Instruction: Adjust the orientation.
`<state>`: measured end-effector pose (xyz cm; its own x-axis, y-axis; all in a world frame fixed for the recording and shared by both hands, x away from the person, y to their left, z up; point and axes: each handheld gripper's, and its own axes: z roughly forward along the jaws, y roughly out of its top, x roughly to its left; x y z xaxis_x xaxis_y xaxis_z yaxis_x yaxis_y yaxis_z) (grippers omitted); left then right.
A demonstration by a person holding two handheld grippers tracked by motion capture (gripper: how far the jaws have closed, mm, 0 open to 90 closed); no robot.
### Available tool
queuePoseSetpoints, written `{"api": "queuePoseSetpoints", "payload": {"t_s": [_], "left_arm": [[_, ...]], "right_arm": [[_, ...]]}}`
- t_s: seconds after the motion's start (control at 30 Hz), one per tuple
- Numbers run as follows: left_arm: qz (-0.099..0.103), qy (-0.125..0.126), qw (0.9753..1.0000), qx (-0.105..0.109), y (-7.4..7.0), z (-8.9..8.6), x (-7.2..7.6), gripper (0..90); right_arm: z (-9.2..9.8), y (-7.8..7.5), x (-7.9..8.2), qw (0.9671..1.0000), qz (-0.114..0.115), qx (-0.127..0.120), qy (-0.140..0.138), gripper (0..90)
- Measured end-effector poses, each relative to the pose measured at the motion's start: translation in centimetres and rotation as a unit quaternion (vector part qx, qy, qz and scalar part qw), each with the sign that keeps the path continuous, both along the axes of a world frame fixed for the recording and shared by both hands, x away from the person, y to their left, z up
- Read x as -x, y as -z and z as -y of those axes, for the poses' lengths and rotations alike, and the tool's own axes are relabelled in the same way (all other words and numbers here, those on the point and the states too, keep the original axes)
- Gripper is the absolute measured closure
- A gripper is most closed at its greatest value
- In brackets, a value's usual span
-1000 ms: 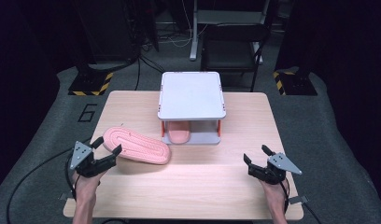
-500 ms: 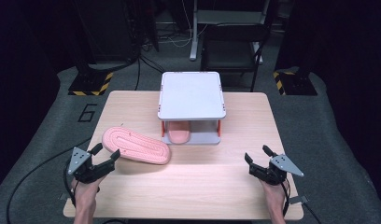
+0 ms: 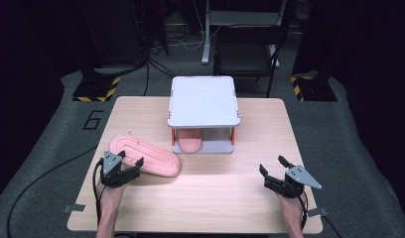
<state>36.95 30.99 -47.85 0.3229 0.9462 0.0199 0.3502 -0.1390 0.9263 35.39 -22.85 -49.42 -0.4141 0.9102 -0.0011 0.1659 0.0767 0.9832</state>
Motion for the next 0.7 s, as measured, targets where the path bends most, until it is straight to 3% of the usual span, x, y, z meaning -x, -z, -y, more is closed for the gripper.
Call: {"api": "queuePoseSetpoints", "payload": {"t_s": [0.07, 0.17, 0.23, 0.3, 0.33, 0.37, 0.6, 0.7], "left_arm": [[-0.001, -0.003, 1.0, -0.008, 0.1, 0.0, 0.1, 24.4], [-0.013, -0.018, 0.9989, -0.04, 0.9, -0.8, 0.9, 24.3], [-0.021, -0.021, 0.9987, -0.041, 1.2, -1.2, 1.0, 24.2], [-0.021, -0.024, 0.9994, -0.012, 1.6, -2.0, 1.1, 24.2], [-0.028, -0.026, 0.9992, -0.007, 1.8, -2.5, 1.2, 24.3], [-0.024, -0.028, 0.9993, -0.007, 1.9, -2.6, 1.2, 24.0], [-0.043, -0.044, 0.9981, -0.01, 2.6, -5.2, 2.5, 24.6], [-0.05, -0.044, 0.9977, -0.008, 2.8, -5.4, 2.8, 24.8]], "right_arm": [[0.0, 0.0, 0.0, 1.0, 0.0, 0.001, 0.0, 18.7], [-0.2, 0.0, 0.1, 1.0, 0.002, 0.005, -0.003, 19.0], [-0.2, 0.0, 0.1, 1.0, 0.001, 0.007, -0.005, 19.1], [-0.3, 0.1, 0.0, 1.0, 0.0, 0.006, -0.005, 19.1], [-0.3, 0.1, 0.0, 0.9999, -0.001, 0.008, -0.007, 19.1], [-0.4, 0.1, 0.1, 0.9999, 0.0, 0.009, -0.009, 19.2], [-0.4, 0.0, 0.1, 1.0, 0.0, 0.006, -0.008, 19.5], [-0.3, 0.1, 0.1, 1.0, -0.002, 0.005, -0.007, 19.5]]}}
